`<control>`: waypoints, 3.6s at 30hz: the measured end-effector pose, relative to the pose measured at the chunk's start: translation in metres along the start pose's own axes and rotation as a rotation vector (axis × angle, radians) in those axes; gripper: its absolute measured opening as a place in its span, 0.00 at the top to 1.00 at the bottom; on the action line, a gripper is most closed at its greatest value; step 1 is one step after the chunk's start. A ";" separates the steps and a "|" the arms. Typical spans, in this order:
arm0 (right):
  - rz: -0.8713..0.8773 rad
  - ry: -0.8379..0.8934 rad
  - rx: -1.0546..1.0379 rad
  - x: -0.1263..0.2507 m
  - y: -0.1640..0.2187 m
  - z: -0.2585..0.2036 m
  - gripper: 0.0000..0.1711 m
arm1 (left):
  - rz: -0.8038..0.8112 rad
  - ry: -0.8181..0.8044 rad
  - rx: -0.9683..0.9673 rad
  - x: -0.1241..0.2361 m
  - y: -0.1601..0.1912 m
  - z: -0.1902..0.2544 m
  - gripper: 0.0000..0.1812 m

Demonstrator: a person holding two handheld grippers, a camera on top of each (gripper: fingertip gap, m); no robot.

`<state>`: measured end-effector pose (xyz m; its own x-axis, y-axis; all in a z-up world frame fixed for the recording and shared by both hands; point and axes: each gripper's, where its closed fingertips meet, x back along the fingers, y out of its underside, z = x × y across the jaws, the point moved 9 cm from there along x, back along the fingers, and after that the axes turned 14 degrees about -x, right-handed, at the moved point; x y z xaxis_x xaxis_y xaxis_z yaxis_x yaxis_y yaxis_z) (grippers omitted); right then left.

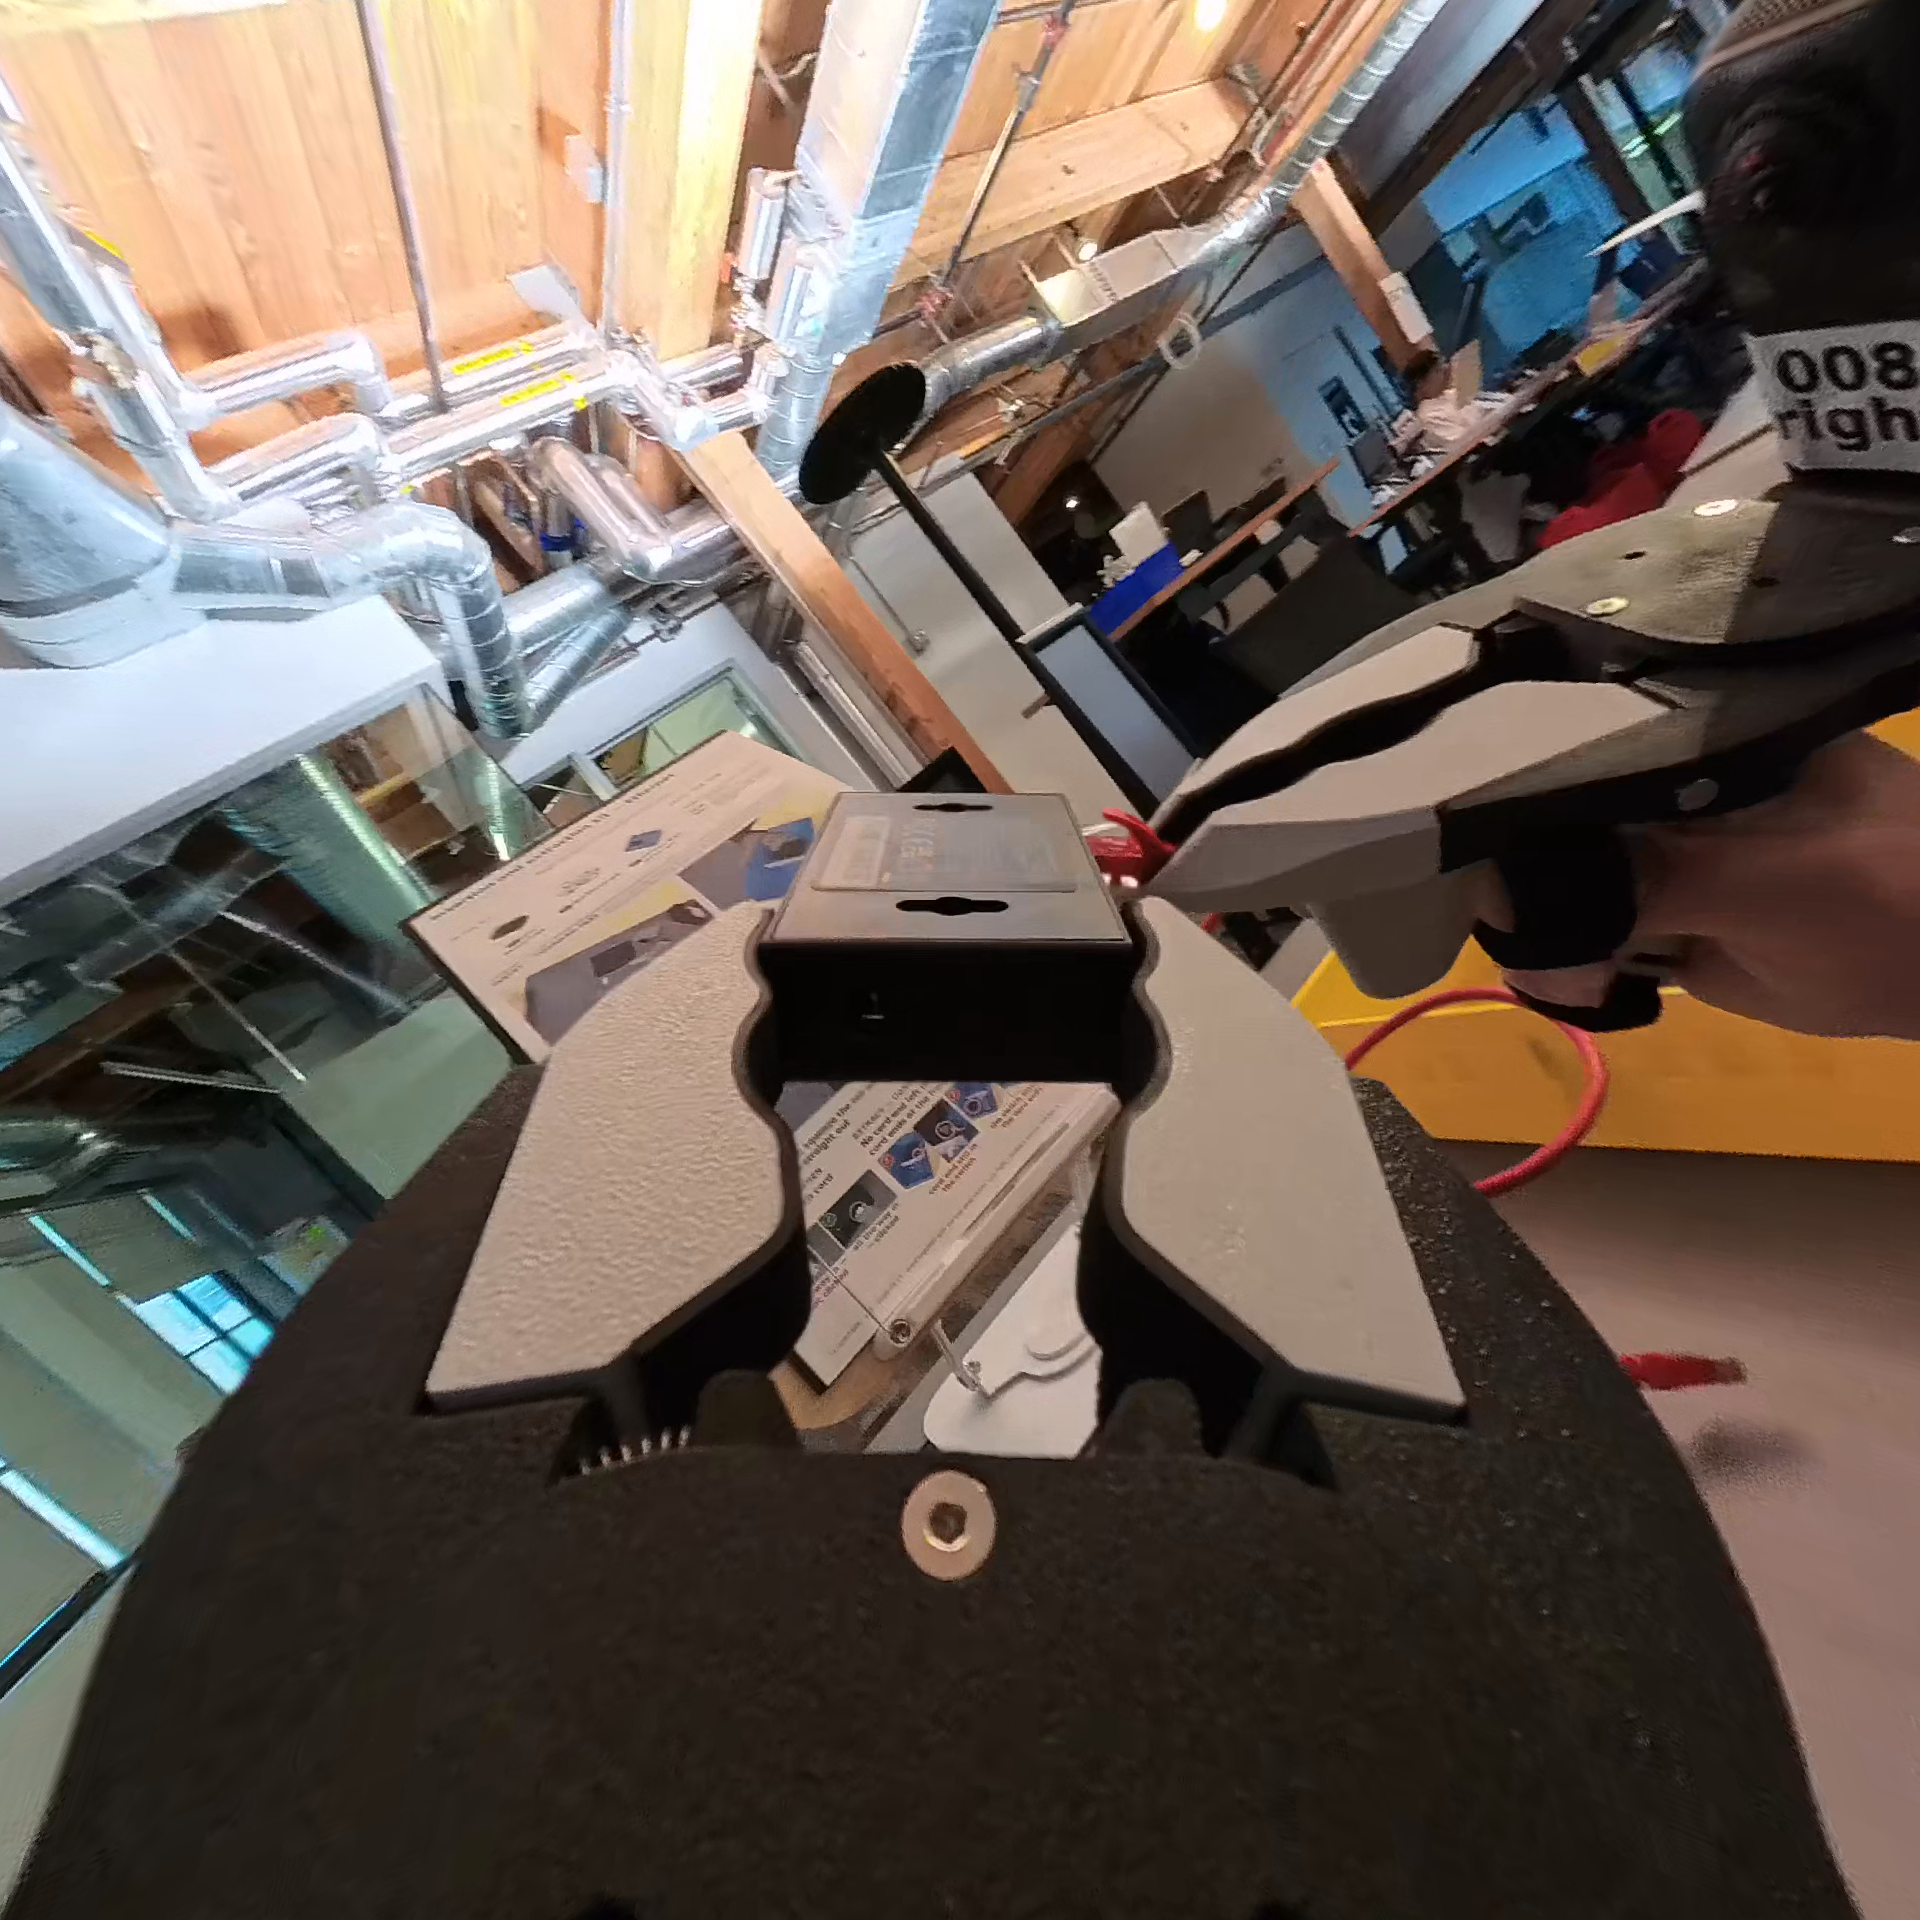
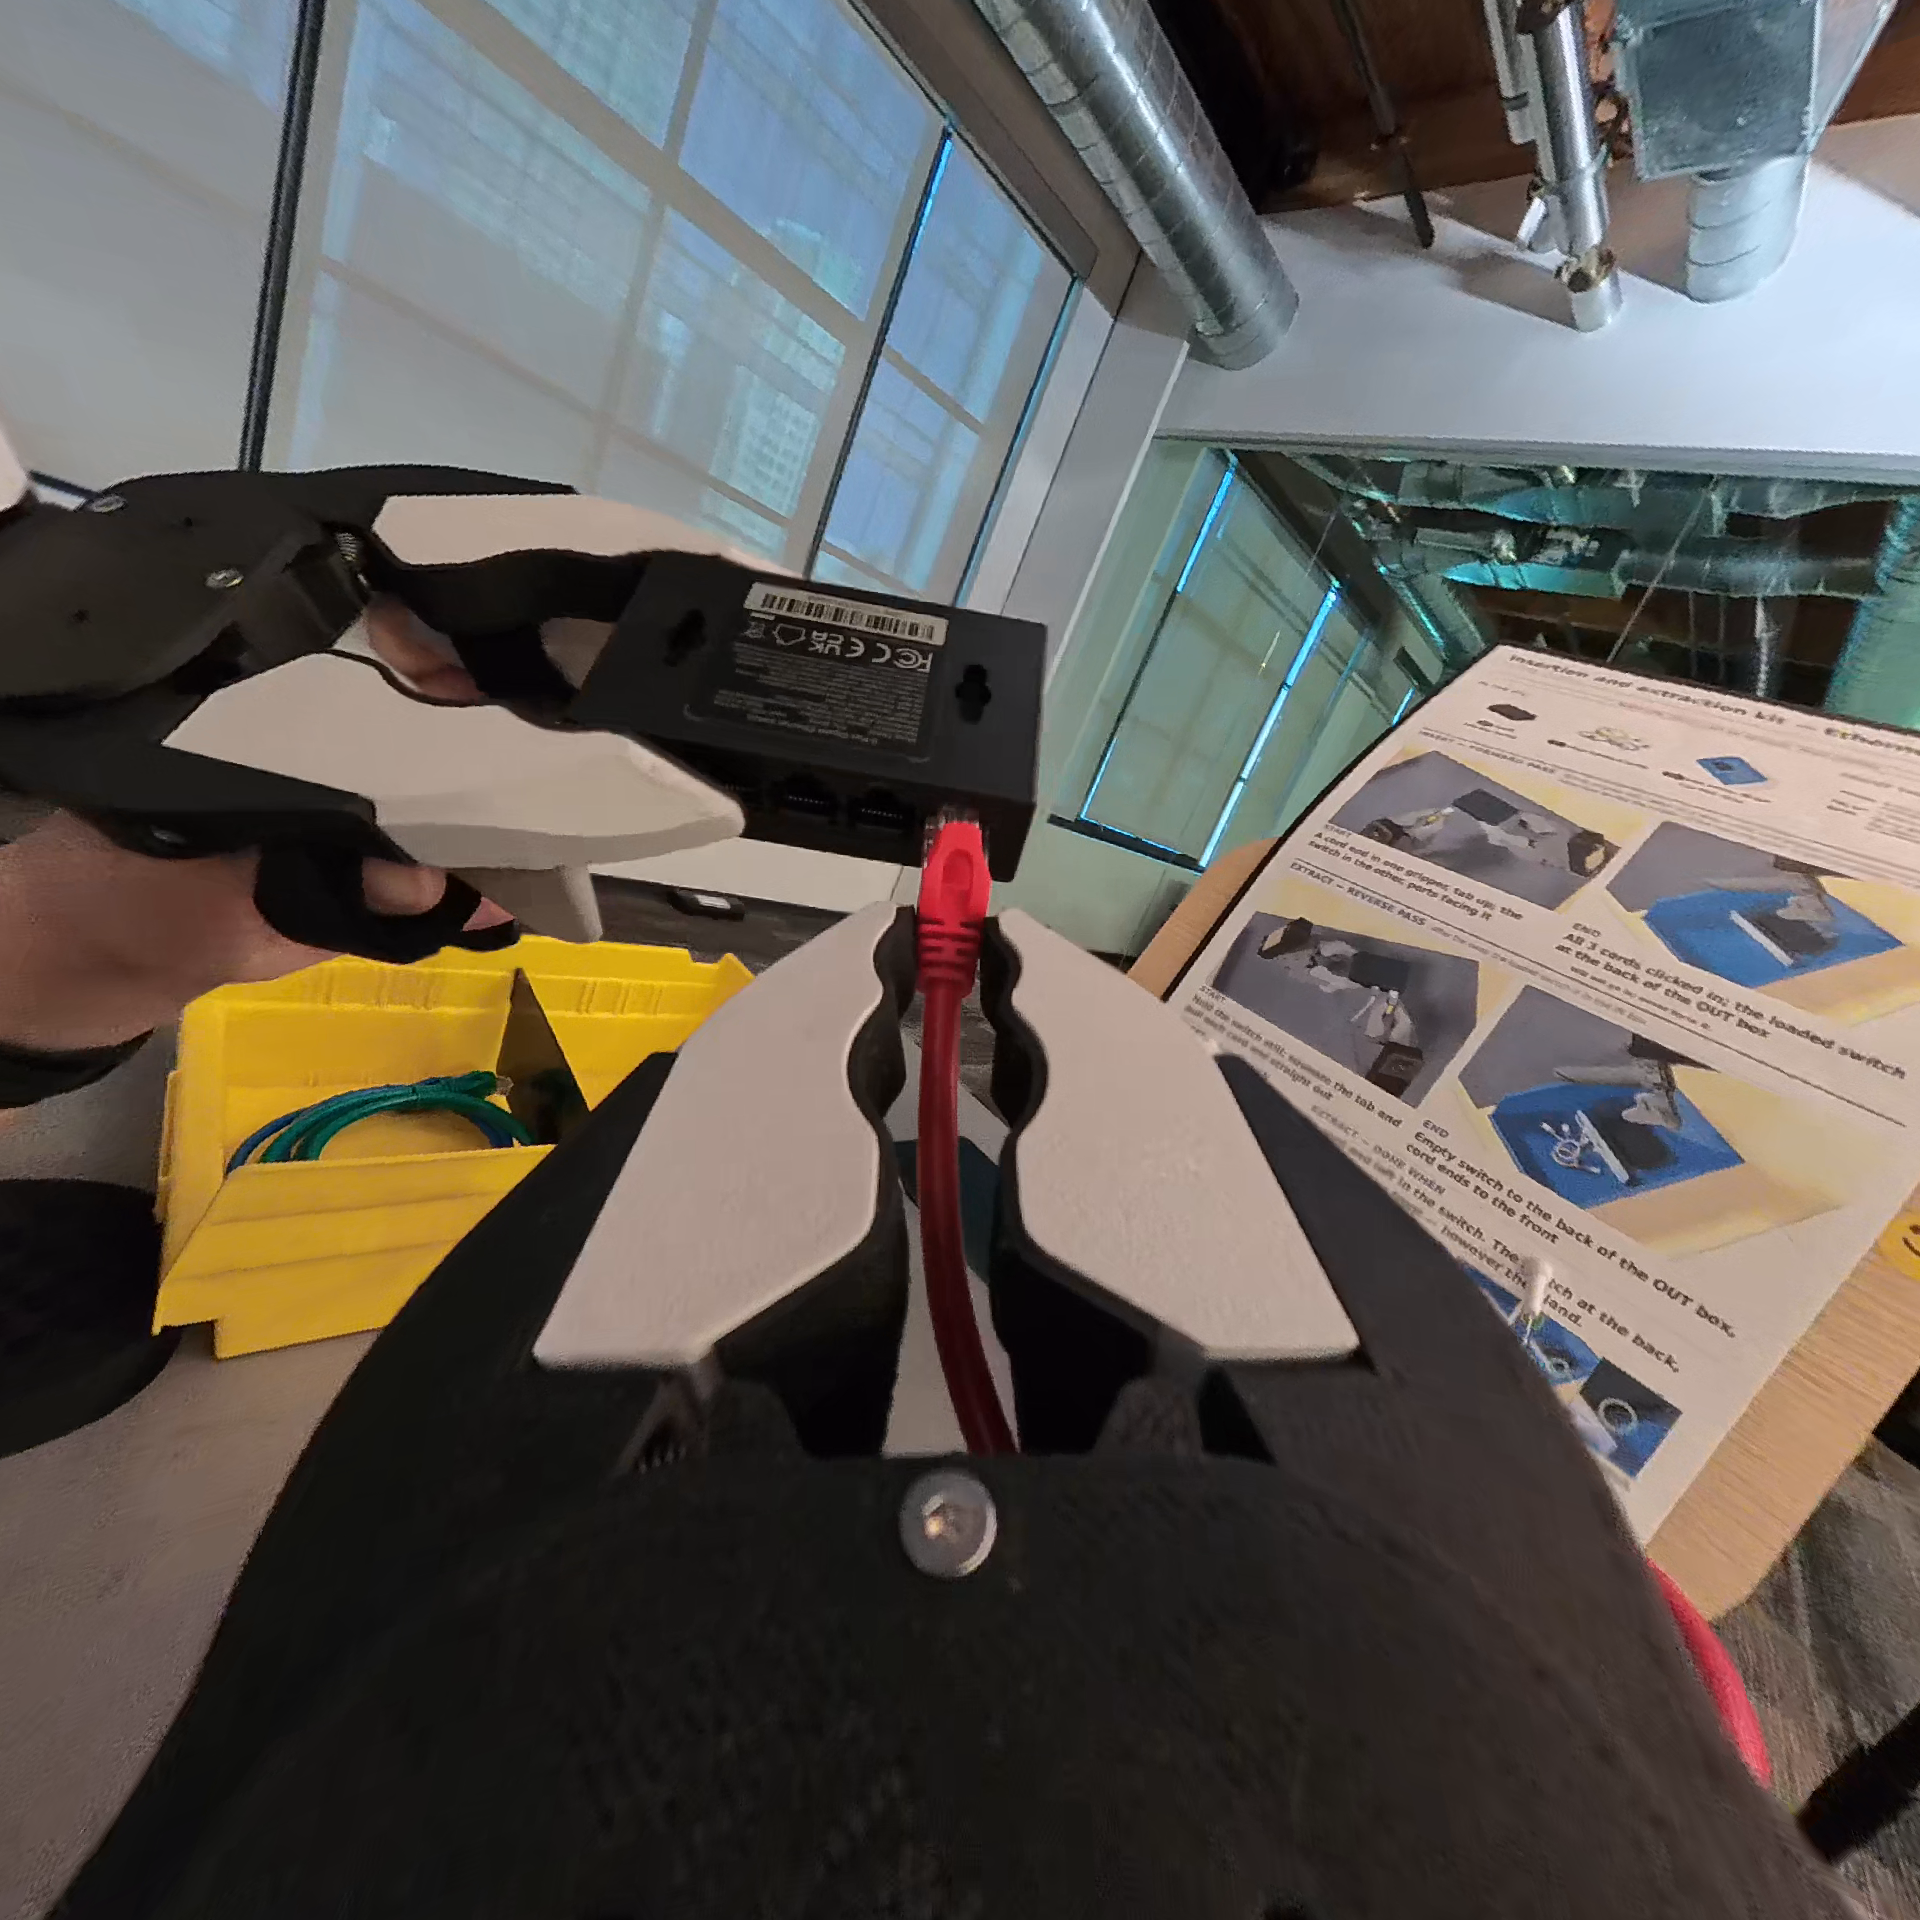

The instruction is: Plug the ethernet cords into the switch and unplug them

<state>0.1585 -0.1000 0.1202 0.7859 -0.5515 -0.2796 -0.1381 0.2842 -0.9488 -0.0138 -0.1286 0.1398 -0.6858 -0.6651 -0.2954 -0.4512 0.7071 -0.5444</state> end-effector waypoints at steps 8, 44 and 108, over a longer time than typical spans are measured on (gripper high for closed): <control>0.041 -0.037 0.049 0.005 -0.003 0.003 0.93 | 0.076 0.083 0.045 0.000 -0.002 0.004 0.64; 0.029 -0.036 0.077 0.004 -0.002 -0.005 0.93 | 0.037 0.077 -0.087 0.001 -0.001 0.007 0.61; -0.130 0.050 0.006 -0.008 0.009 -0.004 0.93 | -0.147 0.179 -0.100 -0.003 0.015 0.009 0.61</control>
<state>0.1486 -0.0962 0.1131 0.7658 -0.6224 -0.1618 -0.0338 0.2122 -0.9766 -0.0136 -0.1181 0.1258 -0.6947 -0.7159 -0.0696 -0.6022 0.6318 -0.4880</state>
